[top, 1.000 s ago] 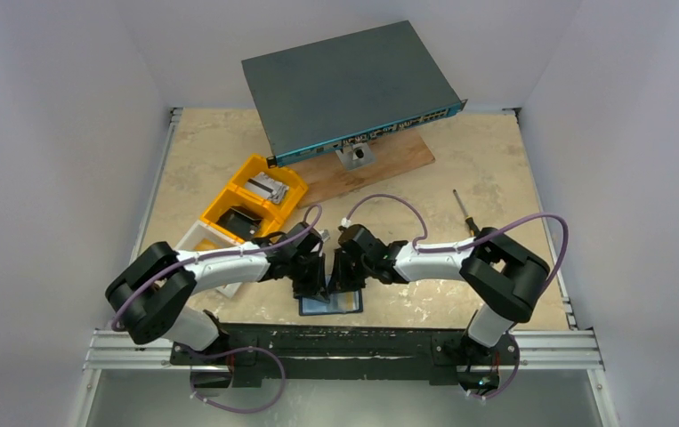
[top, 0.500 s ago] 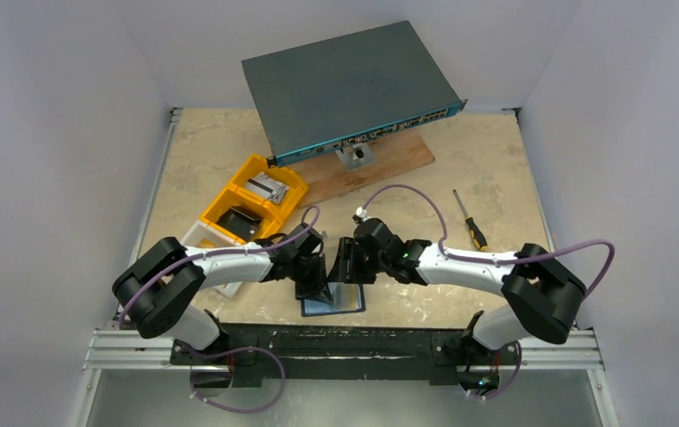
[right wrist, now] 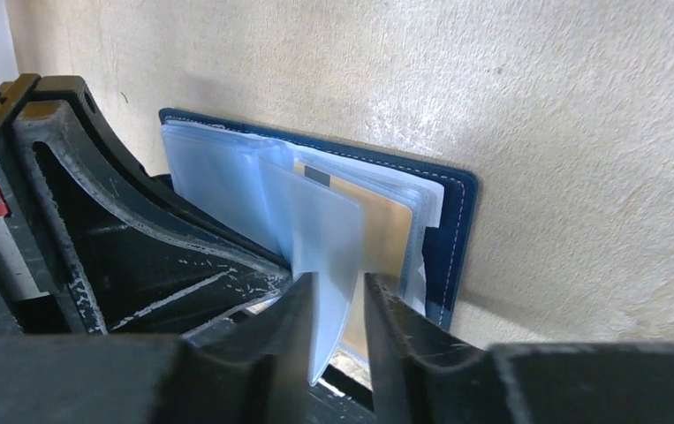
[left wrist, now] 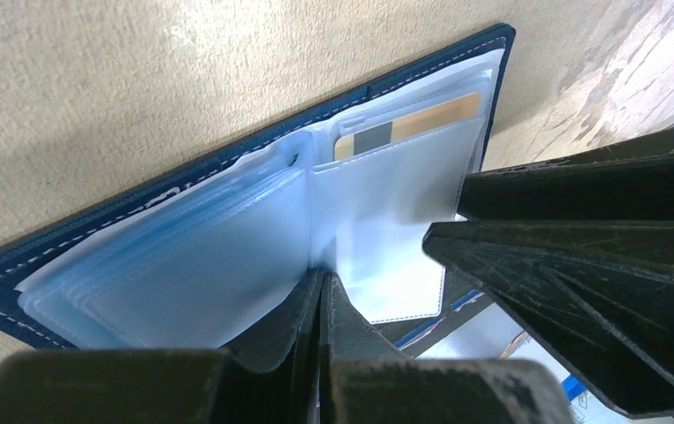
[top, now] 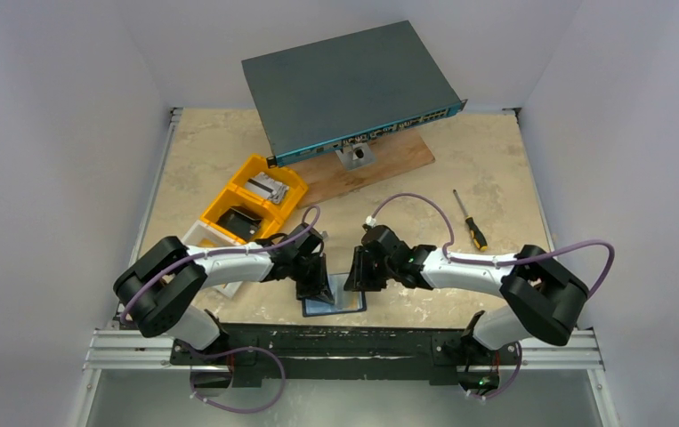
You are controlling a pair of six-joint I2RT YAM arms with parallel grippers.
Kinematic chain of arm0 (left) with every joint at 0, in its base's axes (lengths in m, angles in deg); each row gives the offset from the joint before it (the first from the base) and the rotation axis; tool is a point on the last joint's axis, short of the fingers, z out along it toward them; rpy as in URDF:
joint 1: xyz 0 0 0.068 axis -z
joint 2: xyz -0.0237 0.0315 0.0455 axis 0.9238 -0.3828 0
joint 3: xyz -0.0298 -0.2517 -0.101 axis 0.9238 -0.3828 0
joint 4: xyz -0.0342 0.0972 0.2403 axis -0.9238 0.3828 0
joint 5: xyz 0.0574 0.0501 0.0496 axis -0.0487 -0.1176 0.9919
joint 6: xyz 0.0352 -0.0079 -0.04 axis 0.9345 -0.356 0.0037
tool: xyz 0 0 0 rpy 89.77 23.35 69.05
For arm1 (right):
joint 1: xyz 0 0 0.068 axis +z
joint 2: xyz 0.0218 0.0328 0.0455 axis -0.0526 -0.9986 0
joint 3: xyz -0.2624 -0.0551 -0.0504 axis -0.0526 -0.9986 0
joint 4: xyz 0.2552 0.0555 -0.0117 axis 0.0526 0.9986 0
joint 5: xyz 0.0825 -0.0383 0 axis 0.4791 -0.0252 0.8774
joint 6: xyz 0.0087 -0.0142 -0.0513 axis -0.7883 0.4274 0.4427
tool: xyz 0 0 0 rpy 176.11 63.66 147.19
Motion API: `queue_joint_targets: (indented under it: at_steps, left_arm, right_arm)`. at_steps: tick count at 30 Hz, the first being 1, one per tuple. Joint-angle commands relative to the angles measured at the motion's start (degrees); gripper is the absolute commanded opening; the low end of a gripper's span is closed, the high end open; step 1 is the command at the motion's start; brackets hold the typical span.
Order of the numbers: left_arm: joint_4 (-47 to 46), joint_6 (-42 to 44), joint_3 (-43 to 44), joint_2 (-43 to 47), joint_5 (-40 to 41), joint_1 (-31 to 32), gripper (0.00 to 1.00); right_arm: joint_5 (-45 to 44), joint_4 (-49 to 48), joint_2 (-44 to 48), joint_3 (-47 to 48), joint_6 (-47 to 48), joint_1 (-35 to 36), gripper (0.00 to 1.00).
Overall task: Take the credit cards out of the card holder
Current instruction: Remove the credit card from the card holder.
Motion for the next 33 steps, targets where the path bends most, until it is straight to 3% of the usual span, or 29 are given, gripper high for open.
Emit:
queue_joint_targets:
  at_steps: [1,9,15,20,33]
  left_arm:
    - [3.3,1.6,-2.0,-1.6,7.0,0.3,0.0]
    - [10.8,5.2,2.8,6.2,8.9,0.3,0.02]
    - [20.5,7.3,7.5,12.5,13.6,0.3,0.16]
    - [26.0,7.4,7.7,16.9,18.4,0.0,0.2]
    - [30.0,7.3,5.3,24.9,19.4,-1.8,0.2]
  right_arm:
    - [1.7,-3.8,-0.2,-0.8,-1.0,-0.3,0.22]
    - [2.2,-4.4,0.2,0.2,-1.1,-0.3,0.0]
    - [1.8,-4.3,0.3,1.4,-1.1,-0.3,0.0]
    - [1.8,-3.7,0.2,3.3,-0.9,-0.2,0.0]
    - [2.8,-4.0,-4.1,8.7,-0.3,1.5,0.35]
